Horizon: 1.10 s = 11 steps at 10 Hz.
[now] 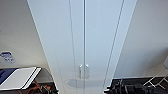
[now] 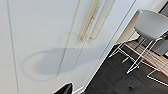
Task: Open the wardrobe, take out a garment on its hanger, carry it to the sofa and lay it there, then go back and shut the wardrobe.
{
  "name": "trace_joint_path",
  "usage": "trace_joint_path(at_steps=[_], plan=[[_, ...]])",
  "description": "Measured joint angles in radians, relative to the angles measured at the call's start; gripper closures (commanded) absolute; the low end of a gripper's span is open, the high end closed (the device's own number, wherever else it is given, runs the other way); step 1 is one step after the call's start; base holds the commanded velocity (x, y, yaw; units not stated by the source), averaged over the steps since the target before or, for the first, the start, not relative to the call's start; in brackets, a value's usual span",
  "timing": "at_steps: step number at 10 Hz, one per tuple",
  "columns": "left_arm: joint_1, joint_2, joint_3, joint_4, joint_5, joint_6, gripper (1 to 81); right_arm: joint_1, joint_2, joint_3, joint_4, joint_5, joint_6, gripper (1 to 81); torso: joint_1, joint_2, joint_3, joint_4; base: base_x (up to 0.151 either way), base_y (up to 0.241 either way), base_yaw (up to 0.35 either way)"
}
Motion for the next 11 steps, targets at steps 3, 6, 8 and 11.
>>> trace_joint_path(at_steps=[3, 6, 8, 11], plan=[[-0.079, 0.111, -0.059, -0.050, 0.057, -0.007, 1.0, 0.078, 0.118, -0.118, 0.003, -0.040, 0.026, 1.0, 0.001, 0.001, -0.001, 0.000, 0.000, 0.000, 0.000], [-0.159, 0.187, -0.145, -0.087, 0.100, -0.007, 1.0, 0.131, 0.229, -0.230, 0.005, -0.096, 0.034, 1.0, 0.002, 0.001, -0.002, 0.000, 0.000, 0.000, 0.000], [-0.187, 0.223, -0.194, -0.107, 0.113, -0.007, 1.0, 0.170, 0.283, -0.310, 0.007, -0.109, 0.037, 1.0, 0.002, 0.002, -0.003, 0.000, 0.000, 0.000, 0.000], [-0.211, 0.286, -0.247, -0.118, 0.127, -0.007, 1.0, 0.191, 0.373, -0.421, 0.007, -0.114, 0.038, 1.0, 0.003, 0.003, -0.003, 0.000, 0.000, 0.000, 0.000]])
